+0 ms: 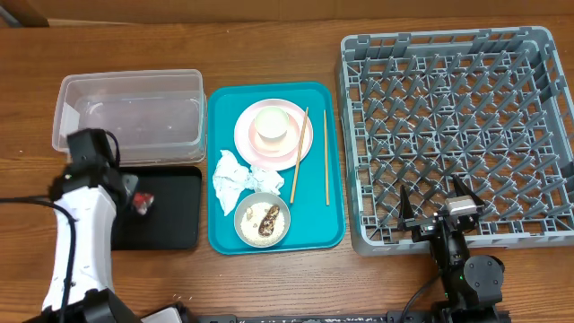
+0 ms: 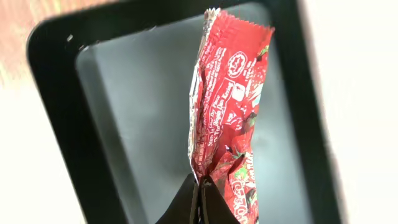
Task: Sort waste into correct bins and load items into the dishwasher
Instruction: 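Carry the red wrapper into the clear plastic bin and release it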
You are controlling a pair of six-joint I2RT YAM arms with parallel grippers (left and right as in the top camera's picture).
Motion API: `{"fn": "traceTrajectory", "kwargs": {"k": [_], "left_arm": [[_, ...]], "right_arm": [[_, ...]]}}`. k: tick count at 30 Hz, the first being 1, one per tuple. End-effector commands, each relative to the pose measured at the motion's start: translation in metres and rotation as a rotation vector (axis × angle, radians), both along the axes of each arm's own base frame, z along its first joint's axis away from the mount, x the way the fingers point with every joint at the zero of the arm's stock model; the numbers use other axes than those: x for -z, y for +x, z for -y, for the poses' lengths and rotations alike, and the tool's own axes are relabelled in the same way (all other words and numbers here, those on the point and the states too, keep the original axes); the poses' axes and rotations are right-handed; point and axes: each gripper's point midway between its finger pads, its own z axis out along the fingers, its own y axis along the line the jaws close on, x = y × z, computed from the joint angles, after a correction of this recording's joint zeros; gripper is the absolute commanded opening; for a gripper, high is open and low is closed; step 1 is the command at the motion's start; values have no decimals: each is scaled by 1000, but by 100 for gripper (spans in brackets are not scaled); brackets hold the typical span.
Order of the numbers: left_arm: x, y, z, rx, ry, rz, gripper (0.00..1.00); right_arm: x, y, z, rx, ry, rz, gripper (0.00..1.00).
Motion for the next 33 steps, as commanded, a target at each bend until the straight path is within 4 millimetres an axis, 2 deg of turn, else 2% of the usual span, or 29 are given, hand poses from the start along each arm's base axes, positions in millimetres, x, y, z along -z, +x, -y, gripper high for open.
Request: {"fn": "traceTrajectory", "kwargs": {"k": [1, 8, 13, 15, 23, 27, 30, 33], "left_arm": [[-44, 33, 5, 48, -45, 151, 4], [-80, 82, 26, 102, -178, 388, 4], [-89, 106, 15, 33, -155, 497, 4], [-88, 116, 11, 20, -153, 524, 4], [-46, 160, -1, 1, -182, 550, 15], [-30, 180, -7, 10, -178, 581, 16], [-33, 192, -6, 32, -187, 627, 16], [-47, 203, -4, 73, -185, 692, 32]], "right_arm": [[1, 0, -1, -5, 2, 7, 100], [1, 0, -1, -5, 2, 7, 100], [1, 0, -1, -5, 2, 7, 100], [1, 0, -1, -5, 2, 7, 100], [1, 0, -1, -5, 2, 7, 100], [1, 0, -1, -5, 2, 7, 100], [1, 0, -1, -5, 2, 7, 100], [1, 0, -1, -5, 2, 7, 100]]}}
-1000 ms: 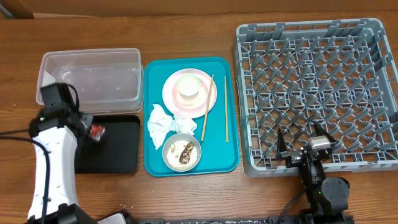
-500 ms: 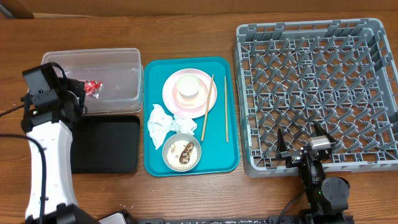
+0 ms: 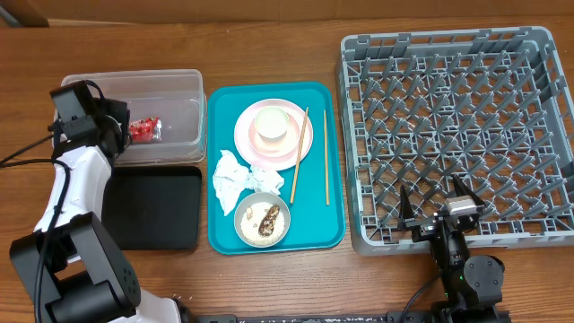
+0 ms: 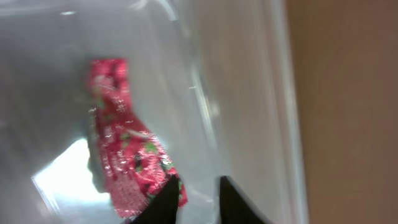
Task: Sort waste into correct bins and load items into the dishwasher
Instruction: 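Carry the red wrapper into the clear plastic bin and release it, then reach the left gripper to the white tissues and pinch them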
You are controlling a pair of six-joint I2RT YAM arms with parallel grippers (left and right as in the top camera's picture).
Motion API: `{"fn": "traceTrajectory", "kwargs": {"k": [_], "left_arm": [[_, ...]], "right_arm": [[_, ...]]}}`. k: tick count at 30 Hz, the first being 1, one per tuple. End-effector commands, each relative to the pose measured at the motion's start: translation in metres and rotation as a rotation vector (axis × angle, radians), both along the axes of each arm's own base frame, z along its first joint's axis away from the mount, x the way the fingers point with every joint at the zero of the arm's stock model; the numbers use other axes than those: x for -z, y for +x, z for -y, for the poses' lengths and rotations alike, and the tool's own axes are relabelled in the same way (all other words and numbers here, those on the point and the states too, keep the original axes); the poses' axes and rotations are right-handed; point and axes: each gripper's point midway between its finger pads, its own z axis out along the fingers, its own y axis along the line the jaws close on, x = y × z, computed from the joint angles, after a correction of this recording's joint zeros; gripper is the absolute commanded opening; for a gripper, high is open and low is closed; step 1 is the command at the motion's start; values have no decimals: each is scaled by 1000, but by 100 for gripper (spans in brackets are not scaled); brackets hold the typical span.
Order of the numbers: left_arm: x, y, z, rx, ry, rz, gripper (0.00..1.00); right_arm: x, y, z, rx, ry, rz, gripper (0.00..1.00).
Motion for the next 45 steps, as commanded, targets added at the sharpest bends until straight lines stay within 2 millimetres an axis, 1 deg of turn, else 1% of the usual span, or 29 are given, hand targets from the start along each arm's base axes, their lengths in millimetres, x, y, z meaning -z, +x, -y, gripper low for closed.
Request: {"fn": "traceTrajectory", "kwargs": {"k": [1, 3, 5, 7, 8, 9, 11, 13, 15, 17, 18, 20, 21, 26, 28, 29, 30, 34, 36, 39, 42, 43, 44, 45], "left_arm": [[-24, 17, 7, 65, 5, 97, 36], [-44, 25, 15, 144, 29, 165, 45], [-64, 29, 23, 207, 40, 213, 49], [-90, 29, 39, 301, 53, 264, 51], [-101, 27, 46, 340, 62, 279, 54], [-112, 22, 55, 382, 66, 287, 56], [-131, 11, 72, 453, 84, 289, 56], [-147, -6, 95, 556, 121, 283, 57], [-156, -29, 116, 631, 157, 249, 58], [-158, -50, 132, 669, 187, 198, 59], [-154, -66, 142, 687, 218, 141, 61], [-145, -83, 152, 709, 246, 65, 62], [-138, -92, 157, 722, 254, 14, 63], [-99, -122, 176, 797, 295, -213, 62], [-84, -130, 184, 835, 311, -293, 61], [-77, -133, 189, 859, 322, -328, 61], [-64, -136, 197, 894, 347, -395, 59], [-38, -136, 212, 955, 401, -496, 53], [-25, -135, 221, 987, 419, -540, 53], [-4, -133, 223, 1004, 476, -622, 51], [16, -135, 226, 1027, 489, -698, 36], [21, -136, 226, 1032, 483, -715, 33], [32, -138, 226, 1040, 475, -754, 29], [36, -138, 226, 1042, 473, -769, 28]], "right_arm": [[1, 0, -1, -5, 2, 7, 100], [1, 0, -1, -5, 2, 7, 100], [1, 0, -1, -5, 2, 7, 100], [1, 0, -1, -5, 2, 7, 100], [1, 0, -1, -5, 2, 7, 100], [1, 0, -1, -5, 2, 7, 100], [1, 0, -1, -5, 2, 7, 100], [1, 0, -1, -5, 2, 7, 100], [1, 0, -1, -5, 2, 6, 100], [1, 0, -1, -5, 2, 7, 100], [1, 0, -1, -5, 2, 7, 100], [1, 0, -1, -5, 2, 7, 100], [1, 0, -1, -5, 2, 6, 100], [1, 0, -1, -5, 2, 7, 100], [1, 0, -1, -5, 2, 7, 100], [1, 0, -1, -5, 2, 7, 100], [1, 0, -1, -5, 2, 7, 100], [1, 0, -1, -5, 2, 6, 100], [1, 0, -1, -5, 2, 7, 100], [1, 0, -1, -5, 2, 7, 100], [1, 0, -1, -5, 2, 7, 100], [1, 0, -1, -5, 2, 7, 100], [1, 0, -1, -5, 2, 7, 100], [1, 0, -1, -5, 2, 7, 100]]}}
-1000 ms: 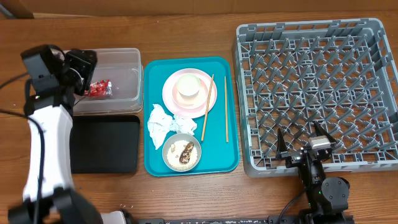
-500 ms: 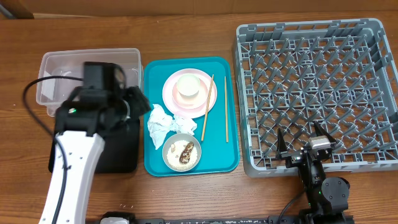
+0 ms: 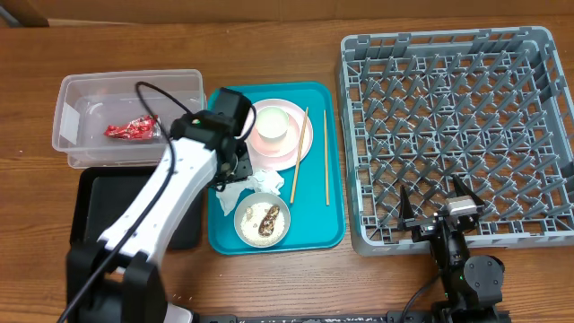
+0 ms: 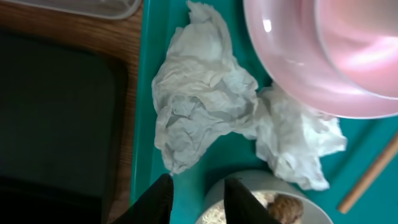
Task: Sort waste into correct bins and load items into the dishwasher
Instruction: 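Reach the left gripper to the white tissues and pinch them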
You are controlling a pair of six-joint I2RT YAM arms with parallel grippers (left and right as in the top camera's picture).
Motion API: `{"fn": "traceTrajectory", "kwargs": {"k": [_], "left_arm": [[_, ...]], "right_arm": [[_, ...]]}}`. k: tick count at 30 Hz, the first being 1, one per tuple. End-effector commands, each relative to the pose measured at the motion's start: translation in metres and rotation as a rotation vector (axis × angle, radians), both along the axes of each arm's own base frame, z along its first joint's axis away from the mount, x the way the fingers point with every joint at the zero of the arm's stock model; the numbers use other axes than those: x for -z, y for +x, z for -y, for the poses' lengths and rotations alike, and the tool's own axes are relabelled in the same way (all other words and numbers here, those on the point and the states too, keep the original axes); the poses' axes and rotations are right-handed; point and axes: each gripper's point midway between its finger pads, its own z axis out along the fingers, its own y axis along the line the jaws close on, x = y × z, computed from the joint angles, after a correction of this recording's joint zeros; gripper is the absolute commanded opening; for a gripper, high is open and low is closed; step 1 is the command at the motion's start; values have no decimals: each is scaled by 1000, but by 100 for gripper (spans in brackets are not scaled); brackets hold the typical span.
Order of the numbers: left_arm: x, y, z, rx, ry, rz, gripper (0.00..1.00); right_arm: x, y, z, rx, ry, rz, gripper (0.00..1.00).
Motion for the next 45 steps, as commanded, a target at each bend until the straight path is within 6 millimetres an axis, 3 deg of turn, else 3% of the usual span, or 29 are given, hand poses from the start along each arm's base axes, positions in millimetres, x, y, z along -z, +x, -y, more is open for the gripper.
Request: {"fn": "traceTrajectory", "kwargs": {"k": [1, 14, 30, 33, 45], "left_arm": [[19, 1, -7, 7, 71, -52, 28], [57, 17, -2, 219, 101, -101, 33], [65, 29, 3, 227, 88, -68, 42], [70, 28, 3, 227, 88, -72, 47], [76, 33, 5, 201, 79, -42, 49]], "right_arm": [[1, 0, -1, -5, 2, 6, 100], [1, 0, -1, -5, 2, 6, 100], [1, 0, -1, -5, 2, 6, 100], [1, 0, -1, -5, 2, 6, 100], [1, 0, -1, -5, 2, 6, 100]]}}
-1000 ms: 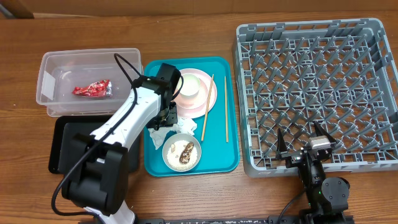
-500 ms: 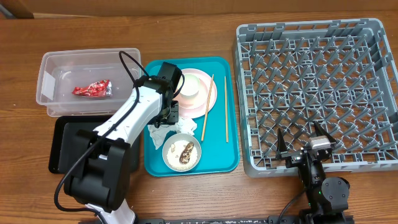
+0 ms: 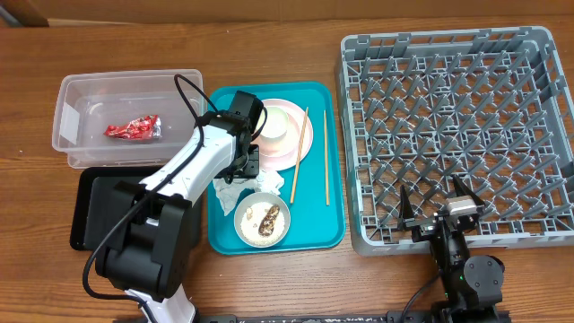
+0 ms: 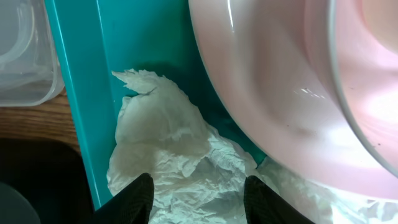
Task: Sort waste into correct bins and load items into the dishwasher
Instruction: 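Reach the left gripper to the white tissues and pinch them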
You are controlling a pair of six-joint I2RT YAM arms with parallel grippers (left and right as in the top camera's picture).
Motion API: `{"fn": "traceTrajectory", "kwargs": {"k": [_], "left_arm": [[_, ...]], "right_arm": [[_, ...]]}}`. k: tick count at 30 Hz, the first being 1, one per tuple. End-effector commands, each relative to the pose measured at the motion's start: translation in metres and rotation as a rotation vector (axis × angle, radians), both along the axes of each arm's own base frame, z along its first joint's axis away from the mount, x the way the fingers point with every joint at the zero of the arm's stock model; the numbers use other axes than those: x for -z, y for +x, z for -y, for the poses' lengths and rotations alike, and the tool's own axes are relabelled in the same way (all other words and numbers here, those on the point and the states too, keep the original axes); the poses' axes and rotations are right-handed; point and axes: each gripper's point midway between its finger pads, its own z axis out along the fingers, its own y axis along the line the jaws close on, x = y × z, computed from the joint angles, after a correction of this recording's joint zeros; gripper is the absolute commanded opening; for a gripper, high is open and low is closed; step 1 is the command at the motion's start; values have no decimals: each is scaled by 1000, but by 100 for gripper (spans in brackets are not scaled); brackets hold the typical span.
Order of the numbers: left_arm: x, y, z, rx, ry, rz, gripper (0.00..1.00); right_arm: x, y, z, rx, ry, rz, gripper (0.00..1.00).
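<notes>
A crumpled white napkin (image 4: 177,155) lies on the teal tray (image 3: 318,170), beside a pink plate (image 4: 273,99) with a cup (image 3: 272,123) on it. My left gripper (image 4: 199,193) is open low over the napkin, one finger on either side of its crumpled middle. A metal bowl with food scraps (image 3: 263,221) sits at the tray's front. Two chopsticks (image 3: 300,154) lie right of the plate. A red wrapper (image 3: 133,129) rests in the clear bin (image 3: 81,94). My right gripper (image 3: 435,213) is parked by the grey dish rack (image 3: 457,126); whether it is open cannot be told.
A black bin (image 3: 94,224) sits in front of the clear bin, left of the tray. The grey dish rack fills the right half of the table. My left arm reaches across the black bin's right side to the tray.
My left gripper has come lower and closer to the napkin and stands wider open, its fingers now on both sides of the paper. The right arm has not moved.
My left gripper held the red wrapper over the black bin. Then it was open at the clear bin, the wrapper lying inside. Later it was open above the napkin on the teal tray, and now it is low around the napkin.
</notes>
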Motion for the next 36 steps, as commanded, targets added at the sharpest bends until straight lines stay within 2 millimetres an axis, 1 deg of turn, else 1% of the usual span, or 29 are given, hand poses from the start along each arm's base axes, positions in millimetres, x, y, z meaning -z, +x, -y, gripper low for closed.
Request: {"fn": "traceTrajectory", "kwargs": {"k": [1, 7, 13, 16, 19, 22, 25, 30, 33, 36], "left_arm": [[9, -4, -2, -3, 16, -18, 50], [16, -9, -4, -3, 23, -39, 49], [18, -11, -5, -3, 24, -43, 42], [18, -10, -4, -6, 22, -38, 43], [18, -8, -4, -6, 20, -33, 47], [18, -8, 0, -4, 0, -32, 46], [19, -8, 6, -1, -32, -37, 39], [20, -10, 7, -1, -39, -43, 37], [23, -12, 6, -1, -38, -48, 30], [29, -16, 5, -1, -37, -49, 32]], "right_arm": [[1, 0, -1, -5, 1, 6, 100], [1, 0, -1, -5, 1, 6, 100], [1, 0, -1, -5, 1, 6, 100], [1, 0, -1, -5, 1, 6, 100], [1, 0, -1, -5, 1, 6, 100], [1, 0, -1, -5, 1, 6, 100], [1, 0, -1, -5, 1, 6, 100], [1, 0, -1, -5, 1, 6, 100], [1, 0, -1, -5, 1, 6, 100], [1, 0, -1, -5, 1, 5, 100]]}}
